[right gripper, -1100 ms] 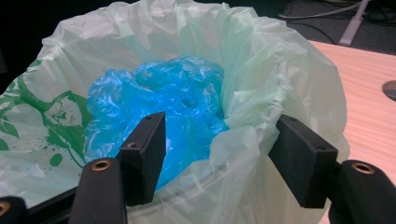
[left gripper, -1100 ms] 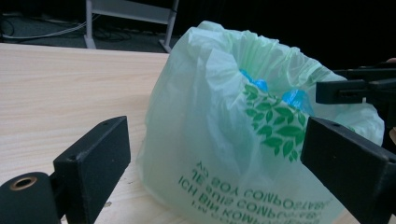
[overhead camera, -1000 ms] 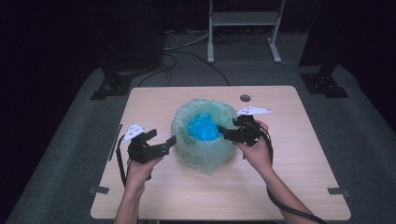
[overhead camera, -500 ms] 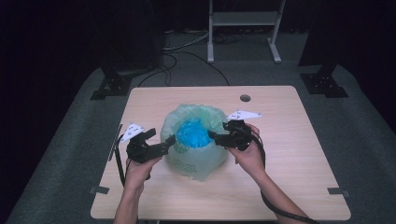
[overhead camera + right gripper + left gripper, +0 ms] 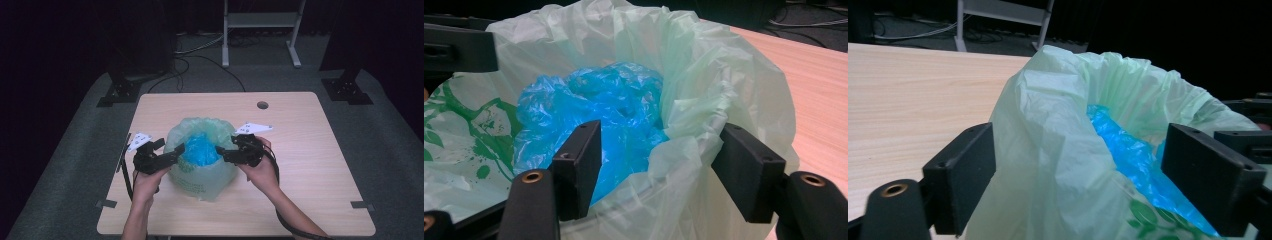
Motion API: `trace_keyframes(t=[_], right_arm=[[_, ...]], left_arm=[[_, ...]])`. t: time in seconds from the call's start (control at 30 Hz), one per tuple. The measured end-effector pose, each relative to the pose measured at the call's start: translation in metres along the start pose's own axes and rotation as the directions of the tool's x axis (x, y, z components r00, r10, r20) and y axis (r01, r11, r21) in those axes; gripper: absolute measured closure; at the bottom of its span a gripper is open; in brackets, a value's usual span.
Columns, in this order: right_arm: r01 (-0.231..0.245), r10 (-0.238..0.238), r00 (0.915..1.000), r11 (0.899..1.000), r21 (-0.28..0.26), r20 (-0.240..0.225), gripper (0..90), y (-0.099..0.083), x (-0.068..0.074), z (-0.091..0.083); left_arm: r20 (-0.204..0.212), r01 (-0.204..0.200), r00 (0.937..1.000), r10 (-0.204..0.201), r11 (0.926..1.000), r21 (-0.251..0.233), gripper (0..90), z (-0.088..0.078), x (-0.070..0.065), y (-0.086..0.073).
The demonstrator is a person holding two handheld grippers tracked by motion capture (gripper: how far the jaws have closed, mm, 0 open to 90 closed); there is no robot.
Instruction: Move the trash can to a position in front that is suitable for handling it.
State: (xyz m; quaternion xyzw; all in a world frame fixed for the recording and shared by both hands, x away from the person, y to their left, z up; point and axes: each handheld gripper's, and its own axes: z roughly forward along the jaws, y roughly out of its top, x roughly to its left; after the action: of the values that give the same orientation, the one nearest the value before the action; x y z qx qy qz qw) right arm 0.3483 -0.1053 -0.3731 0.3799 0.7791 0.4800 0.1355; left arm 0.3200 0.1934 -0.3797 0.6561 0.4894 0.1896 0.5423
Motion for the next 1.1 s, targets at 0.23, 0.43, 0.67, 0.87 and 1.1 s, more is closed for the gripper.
trace_keyframes(t=[0.23, 0.43, 0.67, 0.87, 1.1], right_arm=[[0.010, -0.010, 0.9999, 1.000, 0.003, -0.011, 36.7, 0.000, 0.004, 0.001], [0.018, -0.018, 0.9997, 1.000, 0.005, -0.015, 36.7, 0.000, 0.008, 0.001], [0.022, -0.022, 0.9995, 1.000, 0.006, -0.021, 36.7, -0.001, 0.010, 0.001], [0.027, -0.027, 0.9995, 1.000, 0.007, -0.018, 36.7, -0.001, 0.011, 0.000], [0.045, -0.045, 0.9990, 0.999, 0.003, 0.001, 36.3, -0.001, 0.012, 0.000]], left_arm=[[0.005, -0.013, 0.9999, 0.013, 0.9999, -0.007, 26.7, -0.003, -0.001, 0.000], [-0.016, -0.054, 0.9984, 0.054, 0.9982, -0.025, 43.8, -0.005, -0.003, 0.001], [-0.005, -0.061, 0.9981, 0.061, 0.9981, -0.012, 51.2, -0.005, -0.003, 0.001], [-0.032, -0.063, 0.9975, 0.063, 0.9979, -0.014, 52.3, -0.005, -0.003, 0.001], [-0.038, -0.091, 0.9953, 0.090, 0.9955, -0.027, 65.1, -0.006, -0.002, 0.000]])
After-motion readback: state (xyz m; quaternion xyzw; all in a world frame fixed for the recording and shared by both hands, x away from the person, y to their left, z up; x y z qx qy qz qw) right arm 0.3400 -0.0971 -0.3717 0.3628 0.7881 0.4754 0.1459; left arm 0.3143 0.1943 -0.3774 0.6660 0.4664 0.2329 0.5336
